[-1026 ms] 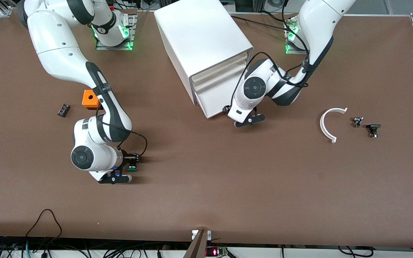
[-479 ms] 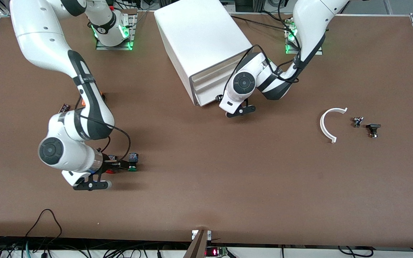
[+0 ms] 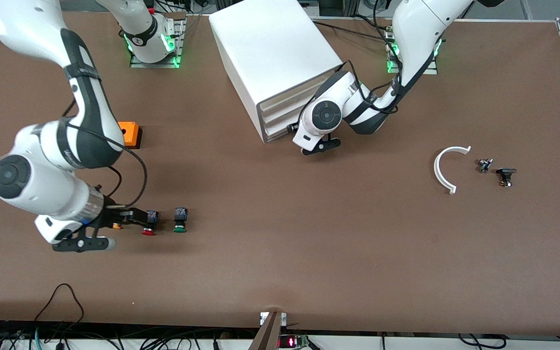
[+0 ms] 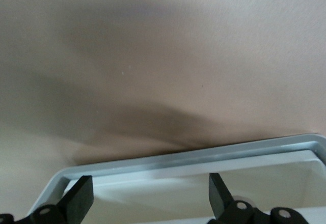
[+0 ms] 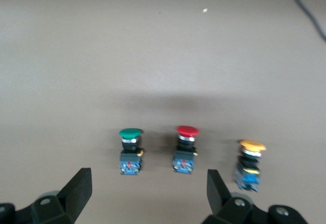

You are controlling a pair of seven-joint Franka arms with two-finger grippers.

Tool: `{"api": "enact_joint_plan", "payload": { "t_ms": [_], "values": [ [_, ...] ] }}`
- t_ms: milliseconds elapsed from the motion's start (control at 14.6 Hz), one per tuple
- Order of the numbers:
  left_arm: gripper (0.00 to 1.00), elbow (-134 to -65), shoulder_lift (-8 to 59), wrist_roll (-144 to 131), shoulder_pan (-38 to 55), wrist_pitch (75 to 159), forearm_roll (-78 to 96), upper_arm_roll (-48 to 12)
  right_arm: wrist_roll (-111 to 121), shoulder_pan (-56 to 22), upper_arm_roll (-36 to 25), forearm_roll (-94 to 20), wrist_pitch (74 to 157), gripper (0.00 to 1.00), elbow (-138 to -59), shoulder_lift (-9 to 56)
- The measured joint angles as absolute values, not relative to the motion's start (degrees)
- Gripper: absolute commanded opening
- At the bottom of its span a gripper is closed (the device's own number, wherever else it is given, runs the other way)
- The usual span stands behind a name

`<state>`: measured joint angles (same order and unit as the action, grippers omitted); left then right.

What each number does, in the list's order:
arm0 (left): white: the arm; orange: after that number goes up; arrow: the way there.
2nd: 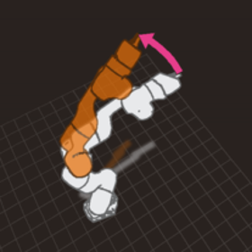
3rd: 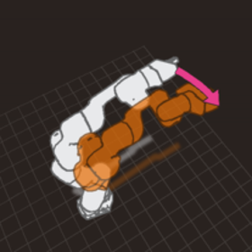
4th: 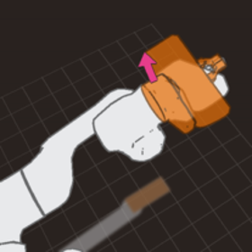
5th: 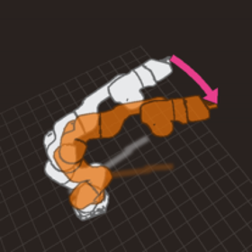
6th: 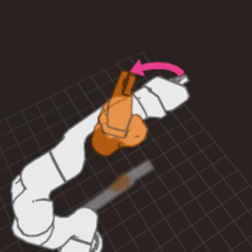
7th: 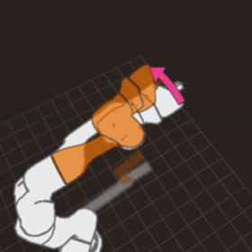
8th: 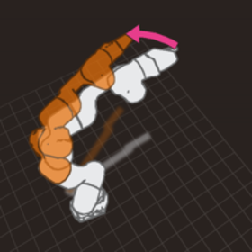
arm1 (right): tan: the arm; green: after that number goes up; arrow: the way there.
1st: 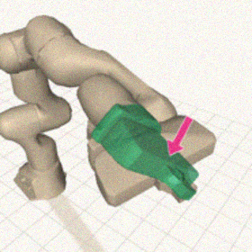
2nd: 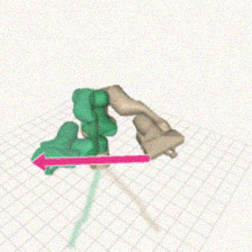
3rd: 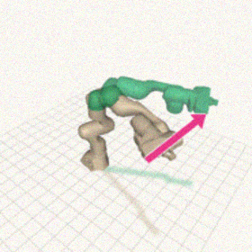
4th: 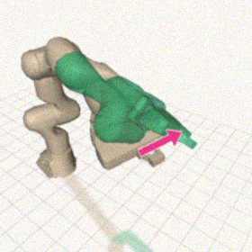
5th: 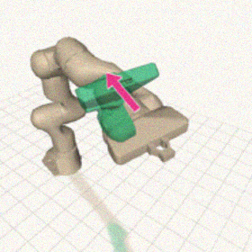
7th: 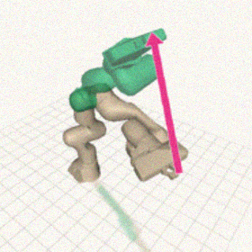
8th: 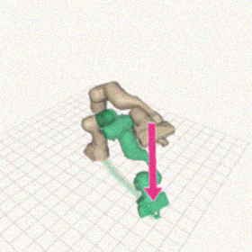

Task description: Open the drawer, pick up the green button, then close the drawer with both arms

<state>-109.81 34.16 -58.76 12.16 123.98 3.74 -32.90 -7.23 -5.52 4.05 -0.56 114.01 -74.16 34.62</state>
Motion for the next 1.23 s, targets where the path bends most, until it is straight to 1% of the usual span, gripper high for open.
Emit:
{"api": "enact_joint_plan", "payload": {
  "t_ms": [410, 615, 752, 957, 1231],
  "values": [
    [1.0, -109.8, 34.3, -59.14, 11.99, 122.37, 6.36, -33.94, -5.84, -0.5, 4.05, -0.34, 113.57, 1.0, -85.58, 22.09],
    [1.0, -109.77, 34.34, -59.1, 11.82, 122.23, 6.92, -33.93, -5.75, 0.1, 4.35, -0.23, 113.33, 1.0, -90.62, 16.36],
    [1.0, -109.21, 34.34, -59.01, 11.68, 120.97, 6.92, -33.92, -5.75, 0.09, 4.55, -0.18, 111.35, 1.0, -92.12, 13.25],
    [1.0, -106.2, 34.22, -57.56, 10.55, 116.48, 6.55, -33.91, -5.8, 0.11, 4.6, -0.17, 107.86, 1.0, -92.8, 9.2],
    [1.0, -101.98, 33.57, -53.58, 6.49, 111.13, 0.53, -33.97, -7.37, 0.2, 4.57, -0.17, 104.02, 1.0, -93.09, 6.13]
  ]
}}
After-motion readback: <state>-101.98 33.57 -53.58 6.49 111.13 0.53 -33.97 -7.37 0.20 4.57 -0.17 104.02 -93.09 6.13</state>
